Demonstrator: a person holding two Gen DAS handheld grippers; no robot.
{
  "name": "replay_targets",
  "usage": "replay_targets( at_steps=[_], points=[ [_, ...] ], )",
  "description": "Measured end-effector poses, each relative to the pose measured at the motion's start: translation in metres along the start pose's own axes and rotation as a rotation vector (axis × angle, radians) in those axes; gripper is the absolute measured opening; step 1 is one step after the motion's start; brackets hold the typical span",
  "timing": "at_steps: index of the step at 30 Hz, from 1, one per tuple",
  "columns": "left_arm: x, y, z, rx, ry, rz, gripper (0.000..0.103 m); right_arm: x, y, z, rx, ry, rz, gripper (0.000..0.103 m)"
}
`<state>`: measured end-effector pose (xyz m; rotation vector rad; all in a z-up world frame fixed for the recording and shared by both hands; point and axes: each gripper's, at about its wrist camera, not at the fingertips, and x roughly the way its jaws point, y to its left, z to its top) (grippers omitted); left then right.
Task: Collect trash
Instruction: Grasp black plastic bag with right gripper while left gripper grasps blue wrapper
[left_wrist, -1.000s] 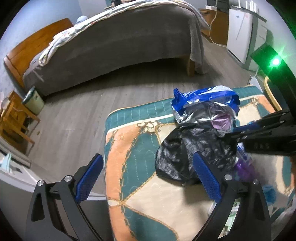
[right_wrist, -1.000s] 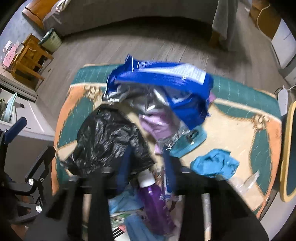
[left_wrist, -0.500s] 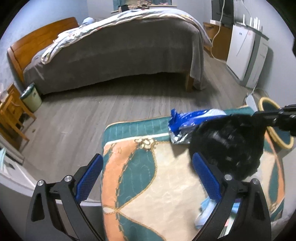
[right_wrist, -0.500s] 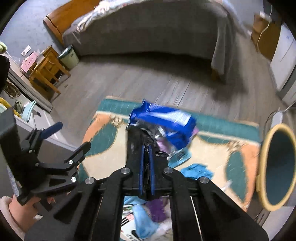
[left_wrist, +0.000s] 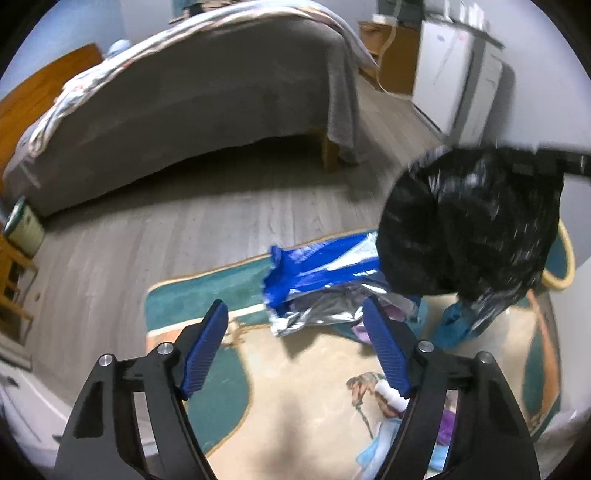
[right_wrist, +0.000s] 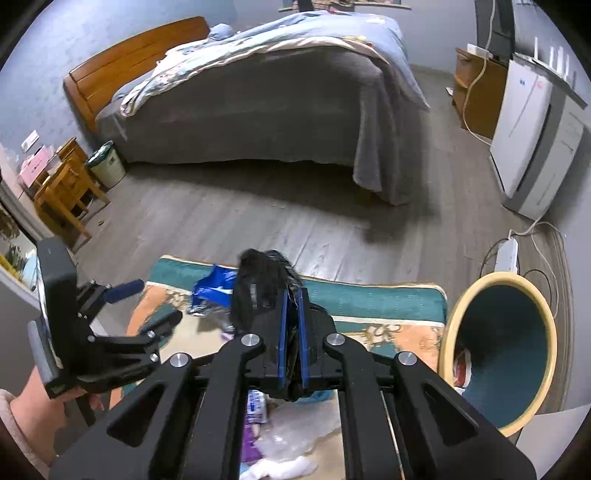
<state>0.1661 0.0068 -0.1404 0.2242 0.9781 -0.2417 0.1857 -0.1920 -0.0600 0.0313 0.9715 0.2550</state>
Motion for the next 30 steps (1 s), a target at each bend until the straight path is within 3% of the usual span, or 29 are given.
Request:
replay_targets(
  at_steps=[6, 9, 14, 21, 22, 23, 30],
  points=[
    [0.044, -0.022, 0.005, 0.123, 0.057, 0.036, 0.075, 0.005, -0.03, 0.0, 0.047, 0.007, -0.01, 0.005],
    [0.055, -0.019, 0.007, 0.137, 0.064, 0.033, 0.073, 0.007, -0.04, 0.0, 0.066, 0.01, -0.008, 0.005],
    [0.066, -0.013, 0.007, 0.165, 0.076, -0.024, 0.056, 0.012, -0.045, -0.002, 0.081, 0.024, 0.003, 0.005],
    [0.068, -0.017, 0.002, 0.258, 0.085, -0.055, 0.044, 0.018, -0.042, -0.003, 0.07, 0.041, 0.007, 0.005],
    [0.066, -0.018, 0.0, 0.266, 0.087, -0.057, 0.035, 0.019, -0.041, -0.003, 0.066, 0.042, 0.006, 0.005],
    [0.064, -0.017, 0.0, 0.274, 0.088, -0.05, 0.011, 0.019, -0.042, -0.003, 0.065, 0.043, 0.006, 0.005],
    [0.049, -0.016, -0.013, 0.254, 0.142, -0.083, 0.001, 0.014, -0.042, -0.005, 0.064, 0.036, 0.0, 0.005]
  ],
)
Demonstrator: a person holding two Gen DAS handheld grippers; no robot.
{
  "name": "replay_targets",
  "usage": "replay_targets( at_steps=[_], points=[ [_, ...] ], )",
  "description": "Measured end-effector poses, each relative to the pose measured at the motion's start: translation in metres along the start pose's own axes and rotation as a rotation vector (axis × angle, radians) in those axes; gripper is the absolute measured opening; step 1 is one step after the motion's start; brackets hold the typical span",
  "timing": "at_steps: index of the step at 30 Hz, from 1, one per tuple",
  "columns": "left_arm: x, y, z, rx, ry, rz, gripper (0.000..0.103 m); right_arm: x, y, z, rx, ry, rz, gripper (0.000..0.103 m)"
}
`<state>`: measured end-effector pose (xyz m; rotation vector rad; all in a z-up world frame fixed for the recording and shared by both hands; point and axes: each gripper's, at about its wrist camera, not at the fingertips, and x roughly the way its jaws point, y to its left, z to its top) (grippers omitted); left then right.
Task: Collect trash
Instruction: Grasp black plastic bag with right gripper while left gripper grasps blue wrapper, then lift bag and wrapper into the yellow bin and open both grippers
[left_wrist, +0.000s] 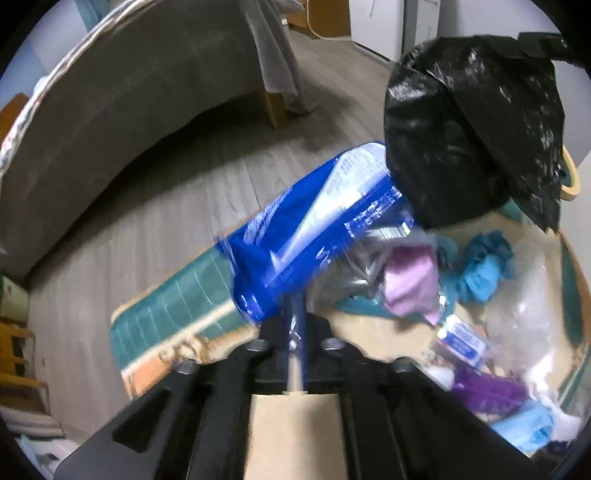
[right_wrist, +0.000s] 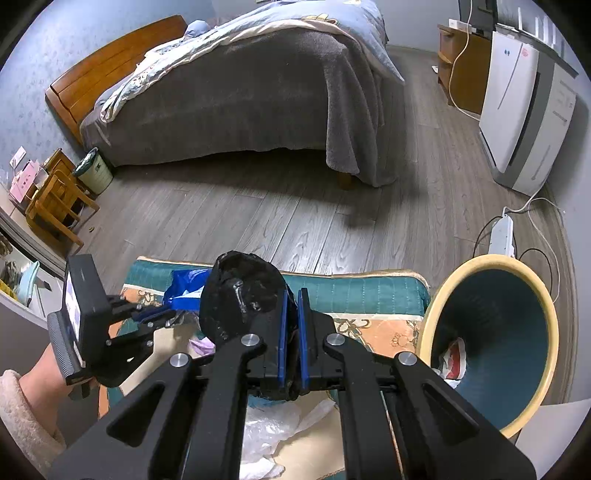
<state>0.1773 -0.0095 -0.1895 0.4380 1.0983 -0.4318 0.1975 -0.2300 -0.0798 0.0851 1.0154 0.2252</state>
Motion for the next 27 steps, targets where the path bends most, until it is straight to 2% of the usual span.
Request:
replay_targets(
  at_steps=[2, 4, 7, 9, 10, 11, 12, 13, 16, 20, 22, 23, 27],
  points=[
    [-0.005, -0.006, -0.005, -0.007, 0.021, -0.045, 0.001, -0.003, -0.001, -0.001, 0.001, -0.007, -0.003, 0.005],
    [-0.008, -0.013, -0.007, 0.02, 0.031, -0.023, 0.001, -0.007, -0.002, 0.0, 0.004, -0.014, -0.007, 0.005],
    [-0.019, -0.014, -0.003, 0.018, -0.013, 0.02, 0.001, -0.009, -0.005, 0.0, 0.02, -0.02, -0.005, 0.005],
    [-0.019, -0.014, 0.003, 0.021, -0.045, 0.08, 0.018, -0.009, -0.006, 0.0, 0.021, -0.022, 0.0, 0.005],
    [-0.018, -0.014, 0.005, 0.025, -0.049, 0.098, 0.039, -0.009, -0.006, 0.0, 0.016, -0.02, -0.001, 0.005],
    [-0.014, -0.014, 0.01, 0.03, -0.052, 0.104, 0.05, -0.008, -0.006, 0.0, 0.014, -0.019, -0.001, 0.005],
    [-0.011, -0.014, 0.011, 0.03, -0.055, 0.105, 0.051, -0.007, -0.007, -0.001, 0.014, -0.016, -0.002, 0.005],
    [-0.007, -0.014, 0.014, 0.033, -0.051, 0.098, 0.051, -0.006, -0.008, 0.0, 0.016, -0.014, -0.003, 0.005],
    [0.002, -0.015, 0.019, 0.053, -0.051, 0.148, 0.051, -0.003, -0.013, -0.002, 0.024, -0.004, -0.004, 0.005],
    [0.01, -0.008, 0.028, 0.02, -0.055, 0.136, 0.049, 0.001, -0.012, -0.004, 0.013, 0.009, -0.004, 0.005],
    [0.014, -0.011, 0.031, 0.038, -0.054, 0.126, 0.027, 0.003, -0.012, -0.003, 0.009, 0.015, -0.005, 0.005],
    [0.013, -0.014, 0.03, 0.049, -0.057, 0.132, 0.021, 0.004, -0.013, -0.004, 0.008, 0.016, -0.006, 0.005],
    [0.004, -0.012, 0.028, 0.034, -0.068, 0.129, 0.011, 0.0, -0.017, -0.003, 0.014, 0.005, -0.011, 0.005]
  ],
)
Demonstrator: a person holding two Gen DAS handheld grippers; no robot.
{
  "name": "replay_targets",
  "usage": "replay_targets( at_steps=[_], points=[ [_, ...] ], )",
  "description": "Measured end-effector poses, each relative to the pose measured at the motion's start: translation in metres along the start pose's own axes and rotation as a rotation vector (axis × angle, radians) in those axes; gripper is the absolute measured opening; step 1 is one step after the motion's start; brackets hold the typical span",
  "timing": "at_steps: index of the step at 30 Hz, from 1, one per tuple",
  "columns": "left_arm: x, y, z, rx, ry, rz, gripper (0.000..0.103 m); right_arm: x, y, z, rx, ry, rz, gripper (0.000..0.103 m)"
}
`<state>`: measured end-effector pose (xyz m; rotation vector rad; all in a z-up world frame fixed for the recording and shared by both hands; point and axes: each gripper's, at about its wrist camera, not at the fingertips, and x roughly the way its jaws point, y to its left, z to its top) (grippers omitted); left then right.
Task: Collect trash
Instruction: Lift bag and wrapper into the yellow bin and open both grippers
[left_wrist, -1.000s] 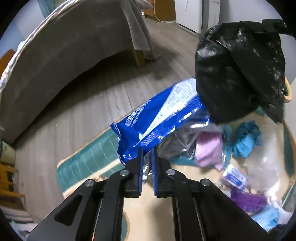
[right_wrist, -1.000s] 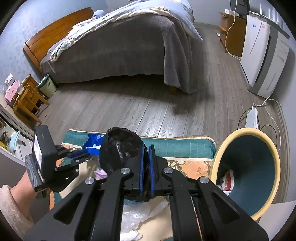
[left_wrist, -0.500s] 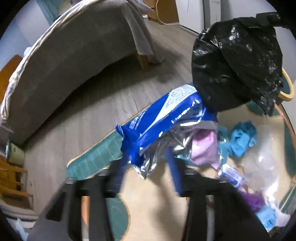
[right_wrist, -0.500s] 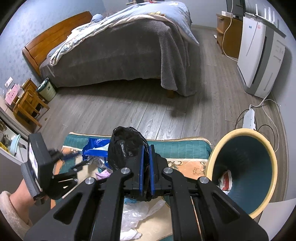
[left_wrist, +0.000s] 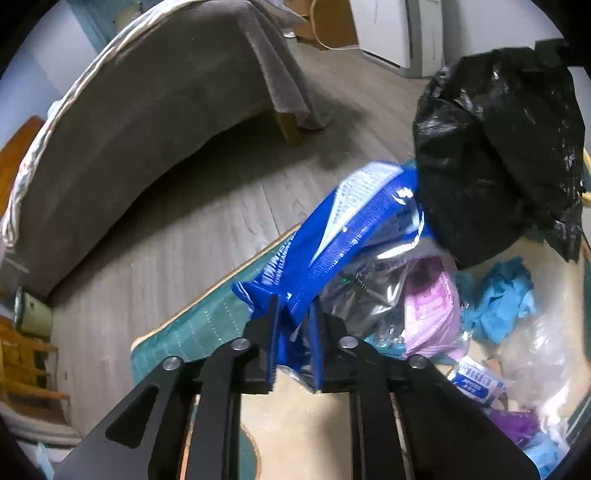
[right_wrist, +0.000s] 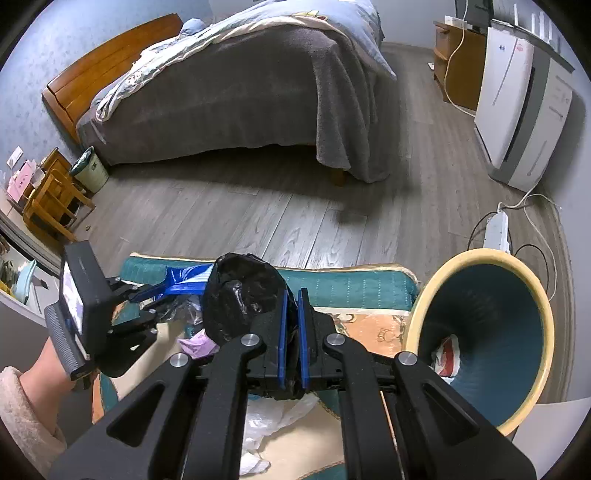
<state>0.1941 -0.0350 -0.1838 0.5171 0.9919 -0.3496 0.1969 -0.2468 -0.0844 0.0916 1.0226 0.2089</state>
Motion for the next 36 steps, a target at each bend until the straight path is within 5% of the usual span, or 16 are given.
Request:
replay_targets(
  at_steps=[11, 19, 36],
  points=[
    [-0.06, 0.005, 0.006, -0.091, -0.107, 0.013, 0.007, -0.041, -0.014, -0.002, 0.034, -0.088, -0.026, 0.005],
    [-0.093, -0.027, 0.036, -0.1, -0.195, -0.031, 0.007, -0.078, -0.058, -0.007, 0.091, -0.152, -0.082, 0.005],
    [-0.079, -0.131, 0.097, 0.023, -0.215, -0.118, 0.007, -0.113, -0.197, -0.047, 0.265, -0.176, -0.249, 0.005]
  ],
)
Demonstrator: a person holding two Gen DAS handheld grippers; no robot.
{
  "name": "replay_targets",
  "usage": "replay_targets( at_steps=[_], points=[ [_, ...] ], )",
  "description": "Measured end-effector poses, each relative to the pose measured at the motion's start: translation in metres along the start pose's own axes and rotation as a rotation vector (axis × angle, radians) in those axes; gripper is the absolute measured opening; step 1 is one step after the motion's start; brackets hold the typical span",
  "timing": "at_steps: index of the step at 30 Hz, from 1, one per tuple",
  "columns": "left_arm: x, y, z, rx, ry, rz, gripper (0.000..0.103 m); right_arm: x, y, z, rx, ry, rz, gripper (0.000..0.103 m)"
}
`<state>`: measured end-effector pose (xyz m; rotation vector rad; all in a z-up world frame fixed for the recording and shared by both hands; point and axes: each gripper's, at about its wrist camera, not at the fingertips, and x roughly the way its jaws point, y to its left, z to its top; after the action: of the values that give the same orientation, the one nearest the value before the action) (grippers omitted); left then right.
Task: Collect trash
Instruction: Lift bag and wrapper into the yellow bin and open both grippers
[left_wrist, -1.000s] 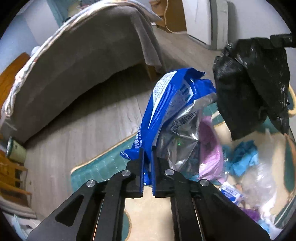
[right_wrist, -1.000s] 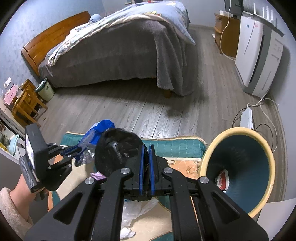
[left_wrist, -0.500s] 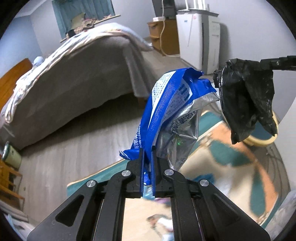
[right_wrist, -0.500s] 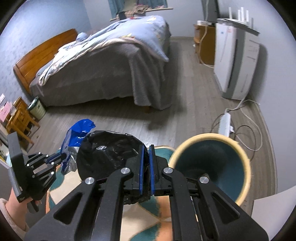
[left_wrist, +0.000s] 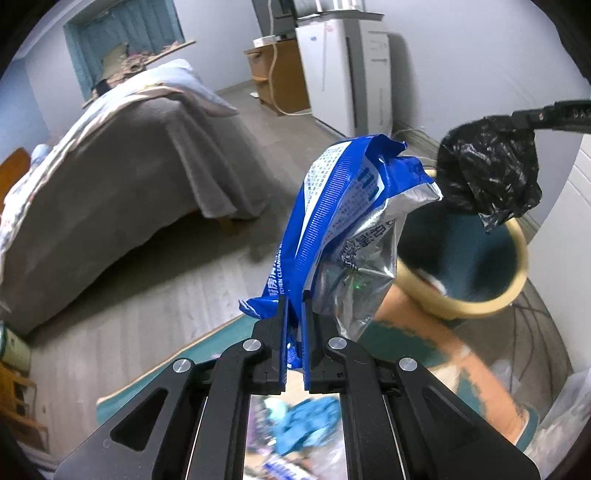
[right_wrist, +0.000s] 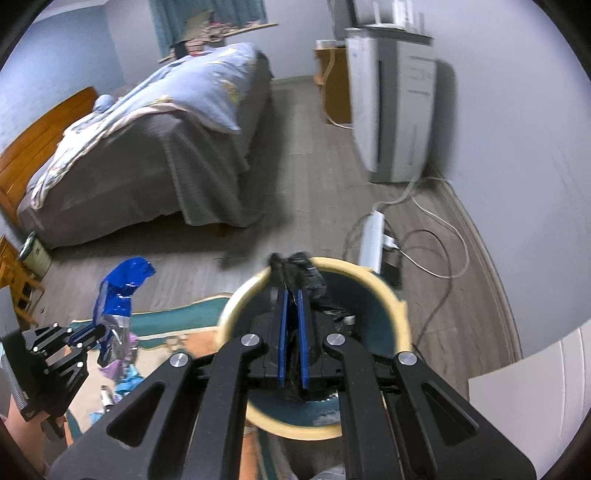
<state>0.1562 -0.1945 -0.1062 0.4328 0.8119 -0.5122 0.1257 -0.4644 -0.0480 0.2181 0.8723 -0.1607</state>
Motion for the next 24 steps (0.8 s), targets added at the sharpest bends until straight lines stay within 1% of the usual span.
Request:
replay_targets(
  at_steps=[4, 6, 12, 15, 18, 24],
  points=[
    [0.011, -0.028, 0.012, 0.038, -0.002, -0.037, 0.007, 0.012, -0.022, -0.007, 0.017, 0.03, -0.039, 0.005],
    [0.018, -0.046, 0.019, 0.045, -0.003, -0.071, 0.007, 0.019, -0.031, -0.012, 0.025, 0.05, -0.057, 0.005],
    [0.042, -0.095, 0.039, 0.069, 0.009, -0.126, 0.007, 0.044, -0.043, -0.023, 0.056, 0.102, -0.078, 0.005],
    [0.058, -0.12, 0.044, 0.132, 0.032, -0.106, 0.008, 0.051, -0.044, -0.026, 0.054, 0.113, -0.094, 0.005],
    [0.071, -0.132, 0.046, 0.175, 0.059, -0.081, 0.008, 0.053, -0.046, -0.026, 0.064, 0.118, -0.098, 0.005],
    [0.081, -0.136, 0.05, 0.176, 0.066, -0.083, 0.013, 0.057, -0.046, -0.026, 0.072, 0.131, -0.088, 0.006]
  ],
)
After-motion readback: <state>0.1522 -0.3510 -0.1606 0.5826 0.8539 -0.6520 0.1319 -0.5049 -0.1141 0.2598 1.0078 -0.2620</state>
